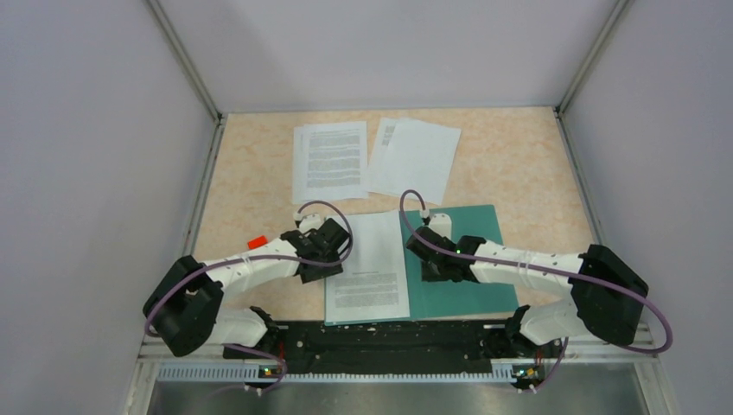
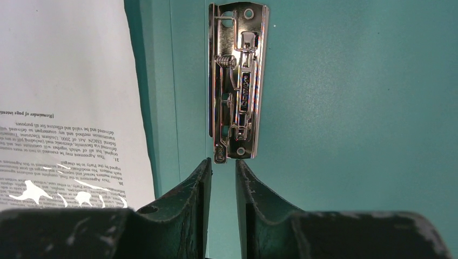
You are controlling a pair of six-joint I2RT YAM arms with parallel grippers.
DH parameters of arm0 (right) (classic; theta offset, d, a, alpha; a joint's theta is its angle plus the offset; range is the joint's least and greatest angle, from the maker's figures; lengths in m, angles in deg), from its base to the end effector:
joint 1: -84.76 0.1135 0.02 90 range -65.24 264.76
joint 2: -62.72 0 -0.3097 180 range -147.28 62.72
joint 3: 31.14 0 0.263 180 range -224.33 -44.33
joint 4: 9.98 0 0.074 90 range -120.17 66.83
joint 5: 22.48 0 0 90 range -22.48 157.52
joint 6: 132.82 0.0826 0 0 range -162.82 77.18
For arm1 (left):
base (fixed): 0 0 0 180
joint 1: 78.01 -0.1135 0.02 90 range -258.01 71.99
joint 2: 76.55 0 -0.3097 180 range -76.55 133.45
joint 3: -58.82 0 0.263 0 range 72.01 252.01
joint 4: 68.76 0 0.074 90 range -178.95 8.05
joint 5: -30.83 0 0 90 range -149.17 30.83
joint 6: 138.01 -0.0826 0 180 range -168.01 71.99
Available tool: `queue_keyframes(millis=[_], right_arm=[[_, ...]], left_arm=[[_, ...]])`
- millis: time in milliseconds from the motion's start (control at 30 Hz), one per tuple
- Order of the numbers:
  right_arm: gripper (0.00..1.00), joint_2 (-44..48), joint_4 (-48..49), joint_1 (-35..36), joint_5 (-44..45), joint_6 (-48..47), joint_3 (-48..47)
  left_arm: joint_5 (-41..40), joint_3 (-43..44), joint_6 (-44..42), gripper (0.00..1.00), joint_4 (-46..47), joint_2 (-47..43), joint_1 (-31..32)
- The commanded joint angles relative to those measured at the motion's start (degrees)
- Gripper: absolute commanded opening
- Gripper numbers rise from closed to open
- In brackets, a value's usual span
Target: Put the files into the folder
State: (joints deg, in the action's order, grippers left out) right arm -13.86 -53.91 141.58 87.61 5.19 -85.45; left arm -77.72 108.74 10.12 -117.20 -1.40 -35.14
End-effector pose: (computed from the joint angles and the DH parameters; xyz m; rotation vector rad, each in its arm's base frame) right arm 0.1620 0.1959 0.1764 -0.1034 2.6108 0.1539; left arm 0.1801 -0.1313 0.1546 -0.4232 2.6805 -0.0185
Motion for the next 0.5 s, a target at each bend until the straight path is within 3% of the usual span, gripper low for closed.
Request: queue_keyframes(millis=[0,467], right_arm=[[0.23,-0.7,2.4,-0.3,-0.4,-0.2,0.5],[0.10,-2.5,2.5,-0.3,0.6,0.5,1.8]], left_arm=[[-0.1,-1.2,1.9,0.62,0.3,2.8,-0.1],[-0.4,-1.1,2.0,0.63,-0.1,4.2,0.0]])
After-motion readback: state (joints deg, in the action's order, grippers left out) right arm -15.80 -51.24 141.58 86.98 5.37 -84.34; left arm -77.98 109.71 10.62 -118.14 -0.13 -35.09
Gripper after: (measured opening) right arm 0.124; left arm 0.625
